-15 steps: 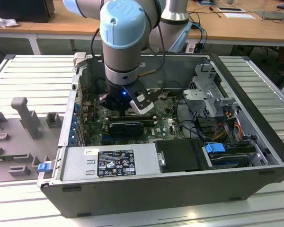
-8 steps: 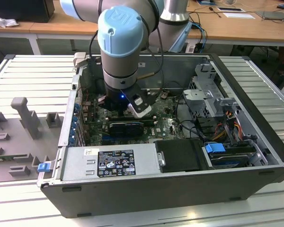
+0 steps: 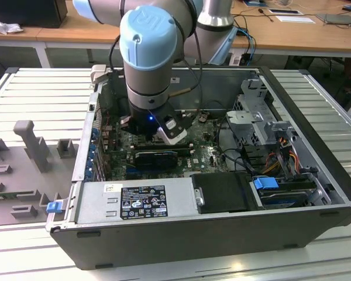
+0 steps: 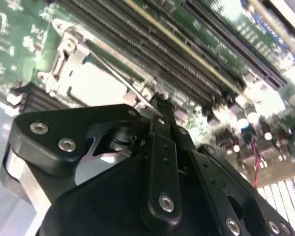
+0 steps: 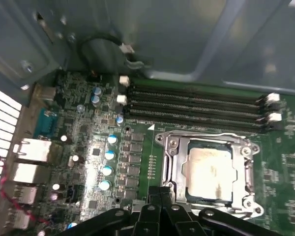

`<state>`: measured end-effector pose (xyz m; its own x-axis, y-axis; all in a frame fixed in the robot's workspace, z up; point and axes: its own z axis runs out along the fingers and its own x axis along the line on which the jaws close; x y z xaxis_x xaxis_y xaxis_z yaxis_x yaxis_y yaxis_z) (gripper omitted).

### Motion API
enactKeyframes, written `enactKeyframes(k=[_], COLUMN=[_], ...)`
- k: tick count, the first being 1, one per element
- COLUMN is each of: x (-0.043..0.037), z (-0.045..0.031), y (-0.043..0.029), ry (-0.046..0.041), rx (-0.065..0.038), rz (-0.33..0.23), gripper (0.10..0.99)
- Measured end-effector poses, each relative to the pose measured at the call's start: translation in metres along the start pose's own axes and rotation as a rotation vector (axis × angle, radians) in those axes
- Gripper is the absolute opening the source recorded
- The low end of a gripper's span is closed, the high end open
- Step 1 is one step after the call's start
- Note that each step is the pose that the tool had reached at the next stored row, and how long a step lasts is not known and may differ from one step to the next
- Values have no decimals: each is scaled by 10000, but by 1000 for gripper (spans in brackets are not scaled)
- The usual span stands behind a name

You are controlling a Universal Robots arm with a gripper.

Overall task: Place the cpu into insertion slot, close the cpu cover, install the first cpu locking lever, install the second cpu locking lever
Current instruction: 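Install the second cpu locking lever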

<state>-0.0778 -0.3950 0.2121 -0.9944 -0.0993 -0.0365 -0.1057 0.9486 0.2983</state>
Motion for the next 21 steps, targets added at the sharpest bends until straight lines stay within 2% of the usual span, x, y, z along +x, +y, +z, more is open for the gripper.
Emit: enactKeyframes(k=[3,7,8,10,12,15,19,21], x=[-5,-23,-58,-178,-327,-400,-392,-380], z=[-133,-200,-201,-200,-198,-203,-233,-257], y=[42,76,77,66,52,39,-55,-139], ry=[0,-1,4,60,123,148,147,147], rx=[-1,-4,-3,-13,-33,-38,-38,-43], rz=[-1,-3,0,20,39,46,57,58], gripper=[106,106,106,106,106,106,106,106])
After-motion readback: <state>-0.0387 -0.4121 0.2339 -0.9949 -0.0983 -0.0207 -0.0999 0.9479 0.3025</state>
